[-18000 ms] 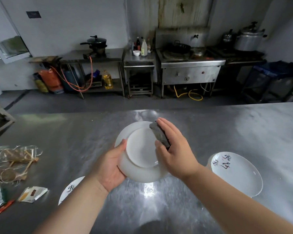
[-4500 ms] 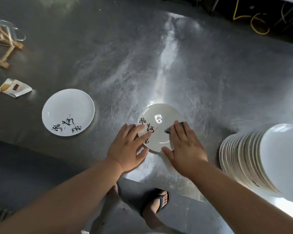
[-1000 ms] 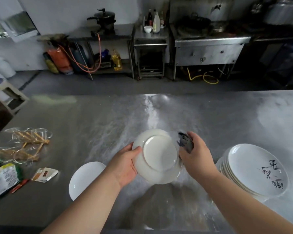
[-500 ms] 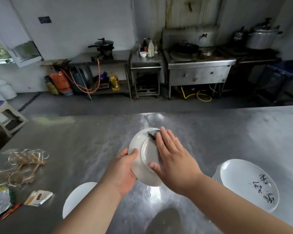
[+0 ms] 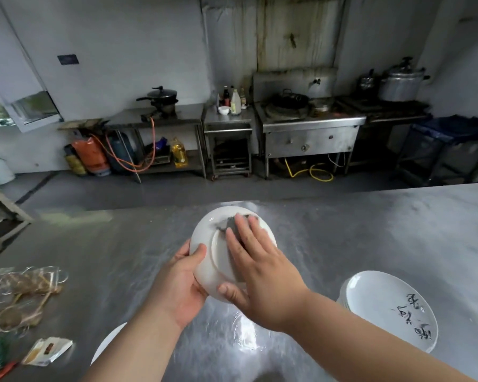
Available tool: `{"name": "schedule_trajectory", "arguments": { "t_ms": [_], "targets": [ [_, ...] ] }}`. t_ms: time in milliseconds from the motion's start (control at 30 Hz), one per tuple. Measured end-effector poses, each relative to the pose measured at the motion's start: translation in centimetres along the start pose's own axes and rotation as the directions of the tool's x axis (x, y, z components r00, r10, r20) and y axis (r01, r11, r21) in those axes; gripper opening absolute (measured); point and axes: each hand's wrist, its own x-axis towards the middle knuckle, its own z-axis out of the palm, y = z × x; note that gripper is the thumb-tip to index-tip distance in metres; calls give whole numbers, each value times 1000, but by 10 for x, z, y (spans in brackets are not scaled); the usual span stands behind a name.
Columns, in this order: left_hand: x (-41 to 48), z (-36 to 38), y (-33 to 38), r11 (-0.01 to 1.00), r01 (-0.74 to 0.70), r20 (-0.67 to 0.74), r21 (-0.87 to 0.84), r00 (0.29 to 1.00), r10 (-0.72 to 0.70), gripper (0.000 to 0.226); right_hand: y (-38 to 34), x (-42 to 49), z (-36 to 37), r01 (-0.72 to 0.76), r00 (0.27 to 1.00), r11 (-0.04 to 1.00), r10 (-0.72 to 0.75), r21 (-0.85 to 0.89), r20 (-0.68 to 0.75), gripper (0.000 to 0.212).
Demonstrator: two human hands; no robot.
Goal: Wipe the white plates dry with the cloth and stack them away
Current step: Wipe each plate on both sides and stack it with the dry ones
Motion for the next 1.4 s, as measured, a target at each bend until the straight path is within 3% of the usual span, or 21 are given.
{"name": "schedule_trajectory", "arguments": {
  "t_ms": [133,233,333,400,567,800,1000,1200,1400],
  "targets": [
    [-2,-3,8,998,-26,-23,-57,999,25,32,-16,-30,20,184,983,983,-184,14,-26,96],
    [-4,-9,3,996,-47,-67,-72,997,43,35,-1,-30,20,85,995,993,-89,-86,-40,92],
    [-11,-5,-3,998,-45,-83,-41,996,41,35,10,-26,8,-61,998,998,61,-28,-16,93],
    [-13,-2,-3,998,-41,-76,-39,996,37,35,2,-30,5,-56,998,998,57,5,-33,93],
    [-17,-3,-2,995,-36,-107,-90,994,26,36,-25,-54,15,116,993,993,-116,18,5,97],
    [-26,-2,-5,992,-75,-117,-100,991,64,38,-6,-53,-1,-87,996,996,88,24,-35,93],
    [-32,-1,-3,991,-64,-99,-117,994,52,34,-28,-68,11,117,992,992,-114,56,-48,92],
    [-38,-9,0,997,-43,-9,-60,999,43,43,16,-42,-17,-12,997,999,14,35,-71,92],
    [-37,-2,-3,1000,-15,97,-22,995,18,43,-9,-31,-13,210,974,975,-215,-67,-75,101]
  ]
}}
